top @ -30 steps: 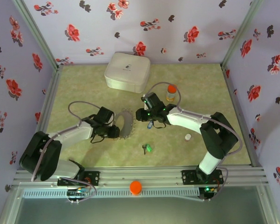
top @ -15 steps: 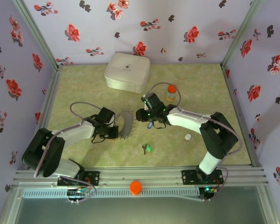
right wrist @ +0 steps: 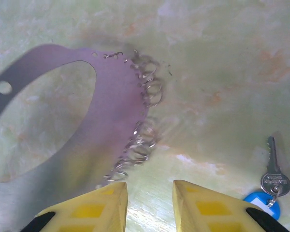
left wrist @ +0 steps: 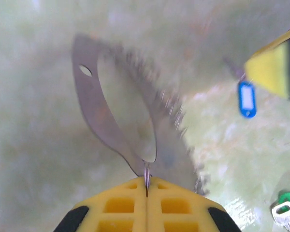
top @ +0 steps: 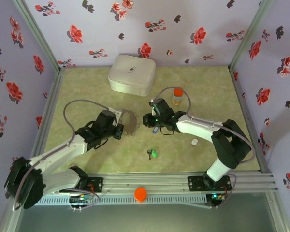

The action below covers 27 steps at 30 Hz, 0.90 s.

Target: Put the keys on the keyring

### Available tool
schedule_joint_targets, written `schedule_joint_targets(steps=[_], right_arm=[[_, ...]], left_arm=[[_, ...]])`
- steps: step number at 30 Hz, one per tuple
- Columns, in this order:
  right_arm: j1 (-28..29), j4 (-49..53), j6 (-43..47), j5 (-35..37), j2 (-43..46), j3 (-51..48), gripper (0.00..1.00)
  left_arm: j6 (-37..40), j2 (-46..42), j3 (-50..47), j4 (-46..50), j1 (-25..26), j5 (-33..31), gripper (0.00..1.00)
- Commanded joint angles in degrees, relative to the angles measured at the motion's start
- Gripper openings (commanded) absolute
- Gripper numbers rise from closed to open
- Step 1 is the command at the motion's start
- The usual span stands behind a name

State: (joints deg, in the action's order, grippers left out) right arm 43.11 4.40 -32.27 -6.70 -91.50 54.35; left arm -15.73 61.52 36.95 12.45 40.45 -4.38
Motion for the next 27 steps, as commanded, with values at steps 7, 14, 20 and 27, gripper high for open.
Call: schedule_joint_targets(steps=[7,14,20,27], right_arm=[[-0.29,-0.43,1.77,6.8,9.12,-2.23,0.31],[-0.46,-0.85,9.04,7.73,16.55,-4.58,0.31],[-0.3,-8.72,19.15,0.29,25.04,-10.03,0.34],[-0.3,-3.82,18.62,1.88,24.84,-8.43,0.34]], left_arm=[[27.97,-6.47,1.08,-10.73,0.78,-3.81,0.0],[40.12,-8.54,-1.3,-20.15,0.8,-0.45,0.0],[39.02,-7.98,-0.51,-22.05,0.3,1.48,0.0],[18.71,-0.16,14.68,3.32,-0.1,-10.38,0.0]])
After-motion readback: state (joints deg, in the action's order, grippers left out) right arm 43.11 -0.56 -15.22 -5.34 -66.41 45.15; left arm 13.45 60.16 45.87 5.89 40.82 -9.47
